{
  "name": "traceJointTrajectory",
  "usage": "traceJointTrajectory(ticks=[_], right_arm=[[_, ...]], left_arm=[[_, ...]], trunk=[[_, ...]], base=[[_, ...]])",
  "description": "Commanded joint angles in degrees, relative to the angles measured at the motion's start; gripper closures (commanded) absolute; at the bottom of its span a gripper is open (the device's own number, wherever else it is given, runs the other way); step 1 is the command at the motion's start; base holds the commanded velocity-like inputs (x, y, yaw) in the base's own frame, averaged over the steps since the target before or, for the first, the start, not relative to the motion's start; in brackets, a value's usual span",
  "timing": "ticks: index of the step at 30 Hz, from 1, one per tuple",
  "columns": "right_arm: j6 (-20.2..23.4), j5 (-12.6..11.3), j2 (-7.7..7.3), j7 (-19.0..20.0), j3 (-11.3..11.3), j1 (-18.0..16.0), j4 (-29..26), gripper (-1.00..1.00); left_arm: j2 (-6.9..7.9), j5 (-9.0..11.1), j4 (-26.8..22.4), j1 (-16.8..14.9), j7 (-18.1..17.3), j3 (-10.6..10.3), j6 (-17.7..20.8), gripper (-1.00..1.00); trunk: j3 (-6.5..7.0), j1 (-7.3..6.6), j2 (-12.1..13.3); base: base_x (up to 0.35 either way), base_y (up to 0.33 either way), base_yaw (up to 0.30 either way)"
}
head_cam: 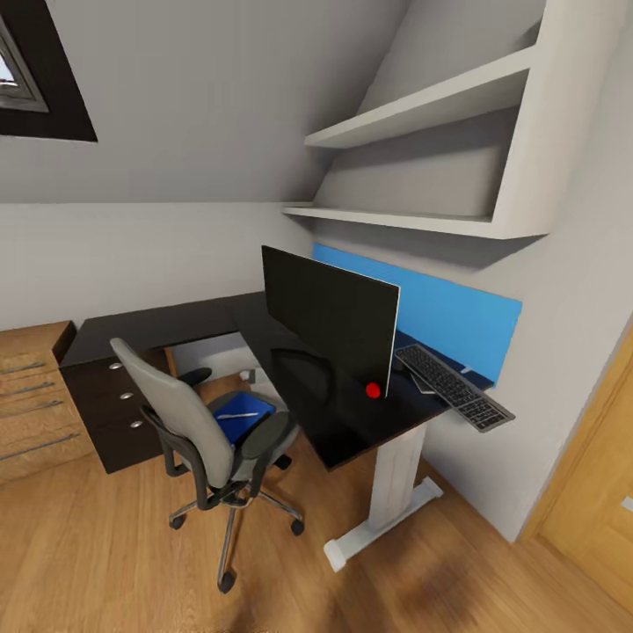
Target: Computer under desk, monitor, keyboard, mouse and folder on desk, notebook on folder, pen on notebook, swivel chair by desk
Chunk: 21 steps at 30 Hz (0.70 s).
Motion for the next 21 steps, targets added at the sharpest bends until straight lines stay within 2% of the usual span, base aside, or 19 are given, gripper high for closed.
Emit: traceJointTrajectory(ticks=[1, 10, 21], right_arm=[[-0.16, 0.00, 0.02, -0.07, -0.05, -0.03, 0.04, -1.00], [-0.15, 0.06, 0.02, -0.04, 0.02, -0.03, 0.07, -1.00], [-0.13, 0.21, 0.02, -0.04, 0.02, -0.03, 0.13, -1.00]], left_arm=[[-0.01, 0.05, -0.11, 0.03, 0.02, 0.08, -0.03, -1.00], [0.07, 0.05, -0.11, 0.02, 0.07, 0.08, -0.03, -1.00], [0.07, 0.05, -0.11, 0.01, 0.08, 0.13, -0.07, -1.00]], trunk=[[-0.05, 0.00, -0.03], [-0.05, 0.00, -0.03], [-0.05, 0.00, -0.03]], base=[[0.000, -0.144, 0.248], [-0.027, -0.208, 0.252], [-0.003, -0.019, 0.257]])
